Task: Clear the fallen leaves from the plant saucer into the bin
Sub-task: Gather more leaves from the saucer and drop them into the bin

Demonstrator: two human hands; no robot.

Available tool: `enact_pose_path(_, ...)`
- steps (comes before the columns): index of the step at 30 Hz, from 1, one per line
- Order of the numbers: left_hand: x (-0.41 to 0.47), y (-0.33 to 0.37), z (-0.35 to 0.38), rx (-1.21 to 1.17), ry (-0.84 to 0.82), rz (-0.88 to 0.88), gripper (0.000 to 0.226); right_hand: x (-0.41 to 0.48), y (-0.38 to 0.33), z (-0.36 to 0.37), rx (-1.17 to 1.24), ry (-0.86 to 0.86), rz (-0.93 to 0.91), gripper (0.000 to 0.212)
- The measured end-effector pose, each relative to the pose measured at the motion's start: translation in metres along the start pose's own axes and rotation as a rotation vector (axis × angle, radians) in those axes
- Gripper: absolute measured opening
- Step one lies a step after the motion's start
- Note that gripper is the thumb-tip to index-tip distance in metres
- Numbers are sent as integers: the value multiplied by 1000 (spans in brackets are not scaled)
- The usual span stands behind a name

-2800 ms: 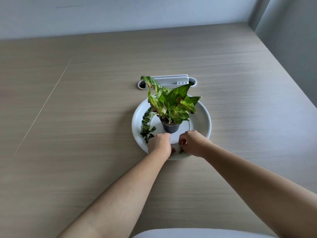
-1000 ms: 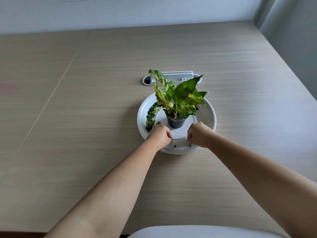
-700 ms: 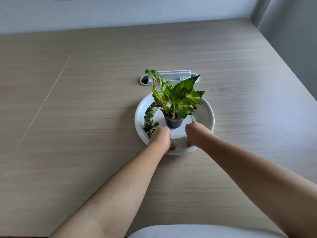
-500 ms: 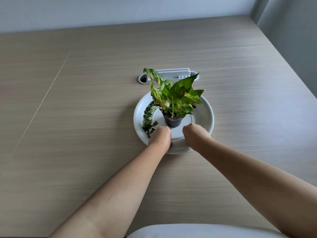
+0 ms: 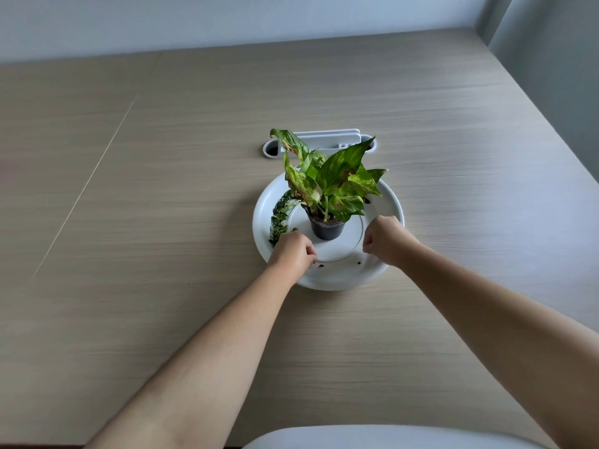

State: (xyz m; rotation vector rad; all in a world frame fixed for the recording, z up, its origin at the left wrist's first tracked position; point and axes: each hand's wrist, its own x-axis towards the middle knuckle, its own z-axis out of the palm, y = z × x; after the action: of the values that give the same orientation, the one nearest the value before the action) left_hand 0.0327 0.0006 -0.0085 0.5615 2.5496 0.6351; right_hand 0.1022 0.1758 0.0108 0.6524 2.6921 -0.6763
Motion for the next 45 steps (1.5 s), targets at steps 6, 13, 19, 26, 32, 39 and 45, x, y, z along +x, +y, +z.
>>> enact_pose_path(6,-2,2,6,39,-40,-14,14,-6,-7,15,-138,-45,-6,12)
enact_pose_path(13,-4,1,17,271,-90,158,12,-15,-15,28,-293,-4,-130,20)
enact_pose_path(19,-3,10,13,578,-116,403,17,-12,-15,30,-309,-5,-138,19)
enact_pose_path(26,-5,21,11,467,-130,303,16,-5,-15,31,-291,-36,-161,15)
enact_pose_path(32,0,3,2,104,-38,137,9,-3,-1,8,56,4,-11,19)
enact_pose_path(39,-8,-9,-9,-195,45,13,7,-9,5,-2,268,18,22,10)
enact_pose_path(45,-11,8,-7,-267,22,28,3,-17,11,-10,316,34,41,12)
